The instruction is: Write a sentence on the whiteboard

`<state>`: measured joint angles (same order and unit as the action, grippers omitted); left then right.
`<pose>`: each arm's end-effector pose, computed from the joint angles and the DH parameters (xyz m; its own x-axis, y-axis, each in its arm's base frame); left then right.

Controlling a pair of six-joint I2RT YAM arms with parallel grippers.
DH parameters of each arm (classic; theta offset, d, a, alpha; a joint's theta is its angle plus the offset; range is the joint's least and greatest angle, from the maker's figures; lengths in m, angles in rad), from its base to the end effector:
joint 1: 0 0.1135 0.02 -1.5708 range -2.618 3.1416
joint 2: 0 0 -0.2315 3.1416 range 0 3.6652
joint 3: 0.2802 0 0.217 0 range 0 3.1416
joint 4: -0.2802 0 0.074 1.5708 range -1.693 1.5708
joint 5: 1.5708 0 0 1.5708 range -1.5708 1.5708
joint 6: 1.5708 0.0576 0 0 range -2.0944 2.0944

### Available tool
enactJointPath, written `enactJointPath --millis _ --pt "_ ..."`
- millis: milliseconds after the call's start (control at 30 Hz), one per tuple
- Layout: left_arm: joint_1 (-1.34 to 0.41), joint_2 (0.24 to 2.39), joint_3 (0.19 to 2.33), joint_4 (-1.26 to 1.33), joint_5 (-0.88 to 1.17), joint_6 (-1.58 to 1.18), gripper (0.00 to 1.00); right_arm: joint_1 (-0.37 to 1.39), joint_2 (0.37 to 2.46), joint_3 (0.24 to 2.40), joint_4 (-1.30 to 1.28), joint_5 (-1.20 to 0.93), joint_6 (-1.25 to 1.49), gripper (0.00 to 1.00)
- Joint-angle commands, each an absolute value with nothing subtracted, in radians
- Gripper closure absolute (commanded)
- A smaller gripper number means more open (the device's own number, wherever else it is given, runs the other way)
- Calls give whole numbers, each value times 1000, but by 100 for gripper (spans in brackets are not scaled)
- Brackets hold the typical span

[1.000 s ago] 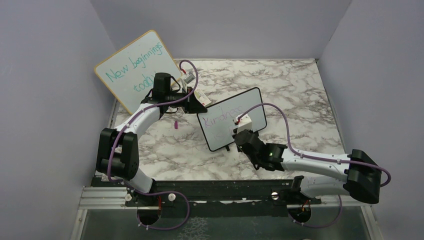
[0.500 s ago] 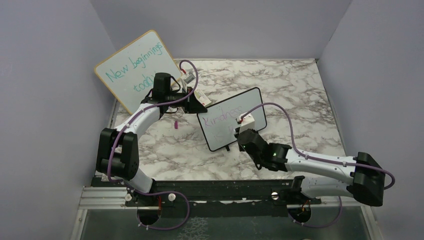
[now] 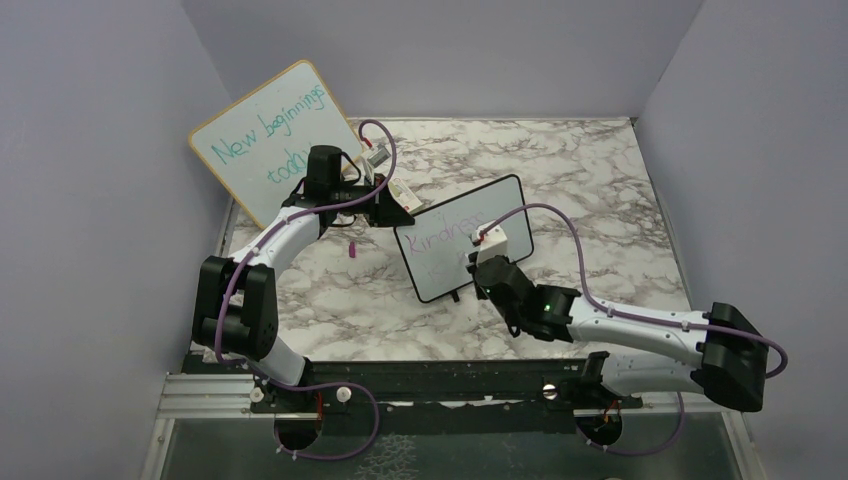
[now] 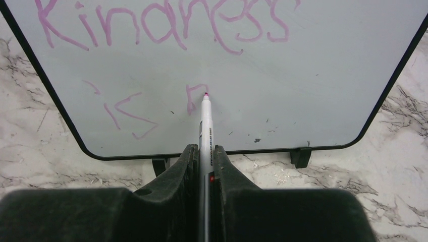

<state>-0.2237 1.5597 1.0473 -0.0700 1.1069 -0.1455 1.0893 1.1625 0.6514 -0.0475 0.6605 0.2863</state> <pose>0.2927 -0.1194 0.2402 -0.6506 0.0815 -0.7550 0.7410 0.2854 -0.6078 0.1428 0.1969 0.2130 -0.3651 -0.2171 -0.9053 -0.3710 0.9258 -0.0724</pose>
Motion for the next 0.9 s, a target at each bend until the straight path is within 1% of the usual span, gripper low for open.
enactJointPath --millis 0,533,867 --pt "-232 1589 1031 -141 1045 -125 100 1079 1173 670 -9 684 270 100" --pt "-233 1591 1032 -141 1047 -124 100 1054 1203 676 41 675 253 100" --pt "-233 1591 1032 -141 1048 -125 100 1035 1165 654 24 707 262 100"
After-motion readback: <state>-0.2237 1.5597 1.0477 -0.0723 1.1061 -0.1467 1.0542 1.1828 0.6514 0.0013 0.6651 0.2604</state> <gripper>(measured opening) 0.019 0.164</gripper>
